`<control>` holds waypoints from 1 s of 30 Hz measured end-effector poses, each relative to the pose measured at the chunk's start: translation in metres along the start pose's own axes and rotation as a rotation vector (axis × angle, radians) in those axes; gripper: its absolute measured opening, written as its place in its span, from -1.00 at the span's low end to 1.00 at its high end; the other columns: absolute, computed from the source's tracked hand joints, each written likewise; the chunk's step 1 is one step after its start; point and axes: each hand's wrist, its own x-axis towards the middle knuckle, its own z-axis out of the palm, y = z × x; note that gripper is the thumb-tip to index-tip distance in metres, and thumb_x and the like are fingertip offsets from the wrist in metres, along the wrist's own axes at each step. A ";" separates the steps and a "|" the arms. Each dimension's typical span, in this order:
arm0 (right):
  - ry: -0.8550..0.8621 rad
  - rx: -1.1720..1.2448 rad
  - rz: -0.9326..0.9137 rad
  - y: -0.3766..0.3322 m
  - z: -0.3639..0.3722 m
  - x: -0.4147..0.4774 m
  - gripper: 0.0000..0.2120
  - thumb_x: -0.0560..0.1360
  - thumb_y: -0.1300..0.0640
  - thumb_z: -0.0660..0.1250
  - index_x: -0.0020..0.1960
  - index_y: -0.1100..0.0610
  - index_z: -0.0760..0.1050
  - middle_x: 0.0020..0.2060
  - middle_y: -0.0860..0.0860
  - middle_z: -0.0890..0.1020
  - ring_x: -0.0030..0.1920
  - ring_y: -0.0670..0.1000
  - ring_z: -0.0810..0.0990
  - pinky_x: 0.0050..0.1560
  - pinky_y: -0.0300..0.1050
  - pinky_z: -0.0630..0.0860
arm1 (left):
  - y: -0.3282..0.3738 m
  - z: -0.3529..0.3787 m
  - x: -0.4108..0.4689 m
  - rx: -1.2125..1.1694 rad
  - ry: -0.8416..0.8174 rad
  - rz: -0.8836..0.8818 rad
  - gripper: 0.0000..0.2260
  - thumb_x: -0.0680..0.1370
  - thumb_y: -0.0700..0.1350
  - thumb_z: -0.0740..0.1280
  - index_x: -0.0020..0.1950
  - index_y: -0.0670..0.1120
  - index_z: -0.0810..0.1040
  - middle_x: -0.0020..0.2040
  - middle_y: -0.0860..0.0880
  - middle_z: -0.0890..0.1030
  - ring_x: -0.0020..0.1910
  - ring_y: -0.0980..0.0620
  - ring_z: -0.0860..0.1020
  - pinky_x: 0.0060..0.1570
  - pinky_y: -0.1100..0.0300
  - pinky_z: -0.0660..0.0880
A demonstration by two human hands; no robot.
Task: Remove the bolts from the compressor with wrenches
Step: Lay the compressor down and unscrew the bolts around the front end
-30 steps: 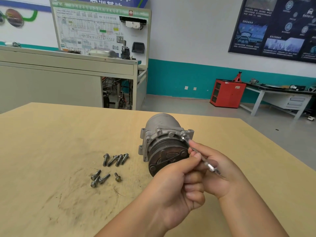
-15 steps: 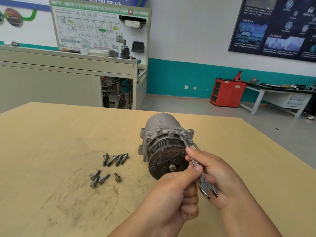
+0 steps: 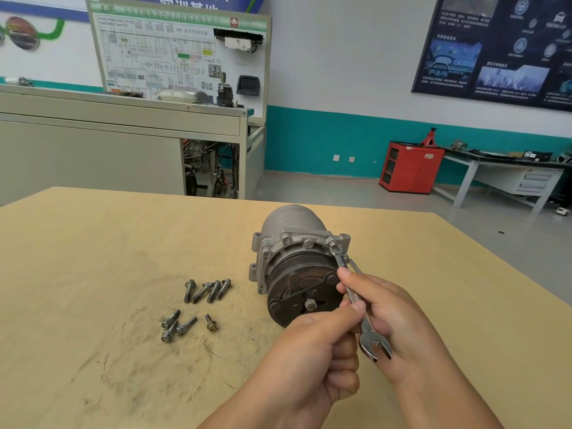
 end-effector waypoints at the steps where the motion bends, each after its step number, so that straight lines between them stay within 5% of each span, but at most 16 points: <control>1: 0.004 0.004 -0.003 0.000 0.000 -0.001 -0.78 0.45 0.15 0.36 -0.32 0.24 0.48 -0.60 0.04 0.43 -0.56 -0.01 0.27 -0.59 -0.27 0.24 | 0.000 0.000 0.000 0.000 -0.003 0.000 -0.73 0.30 0.07 0.38 -0.28 -0.13 0.69 -0.53 0.09 0.10 -0.55 0.17 0.06 -0.59 0.40 0.10; 14: 0.040 0.039 -0.024 0.003 0.004 -0.002 -0.78 0.45 0.16 0.36 -0.32 0.25 0.48 -0.60 0.04 0.40 -0.65 -0.09 0.34 -0.66 -0.30 0.29 | 0.002 -0.002 -0.001 0.011 -0.014 -0.003 -0.73 0.33 0.08 0.36 -0.29 -0.12 0.68 -0.52 0.09 0.11 -0.53 0.16 0.05 -0.58 0.40 0.11; 26: 0.027 0.047 -0.042 0.005 0.002 0.001 -0.73 0.43 0.15 0.38 -0.44 0.18 0.53 -0.50 0.09 0.26 -0.51 -0.04 0.18 -0.61 -0.27 0.18 | 0.001 -0.004 0.001 0.016 -0.002 -0.002 -0.72 0.34 0.09 0.36 -0.29 -0.12 0.68 -0.50 0.08 0.11 -0.50 0.14 0.05 -0.56 0.38 0.10; 30: 0.037 0.045 -0.043 0.007 0.003 0.003 -0.74 0.43 0.16 0.38 -0.41 0.20 0.51 -0.57 0.06 0.26 -0.62 -0.06 0.16 -0.61 -0.33 0.16 | -0.001 -0.004 0.000 0.003 0.005 -0.013 -0.71 0.33 0.09 0.37 -0.29 -0.13 0.68 -0.50 0.07 0.12 -0.49 0.13 0.05 -0.56 0.38 0.11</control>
